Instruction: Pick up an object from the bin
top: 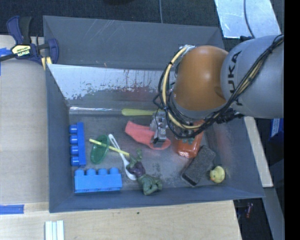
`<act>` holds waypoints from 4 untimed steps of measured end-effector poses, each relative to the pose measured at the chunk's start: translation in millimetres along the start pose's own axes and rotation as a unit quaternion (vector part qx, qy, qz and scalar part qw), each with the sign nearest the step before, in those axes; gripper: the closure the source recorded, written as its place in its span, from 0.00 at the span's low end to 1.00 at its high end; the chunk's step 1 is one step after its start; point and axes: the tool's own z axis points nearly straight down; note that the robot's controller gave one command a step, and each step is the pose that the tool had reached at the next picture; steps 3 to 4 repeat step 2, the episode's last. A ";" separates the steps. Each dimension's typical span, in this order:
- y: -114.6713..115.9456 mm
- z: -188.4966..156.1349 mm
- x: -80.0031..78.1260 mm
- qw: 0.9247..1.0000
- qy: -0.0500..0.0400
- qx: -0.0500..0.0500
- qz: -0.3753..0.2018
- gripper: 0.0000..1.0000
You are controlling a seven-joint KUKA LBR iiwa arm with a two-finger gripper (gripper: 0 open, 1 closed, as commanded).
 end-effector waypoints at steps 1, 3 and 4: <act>-6.4 -76.9 -3.3 1.000 0.002 0.000 -0.007 1.00; -6.6 -106.5 -2.1 1.000 0.001 0.000 -0.014 1.00; -6.6 -106.5 -2.1 1.000 0.001 0.000 -0.014 1.00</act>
Offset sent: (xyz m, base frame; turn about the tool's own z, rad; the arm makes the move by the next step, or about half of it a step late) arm -0.0035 -0.0043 0.1581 -0.0604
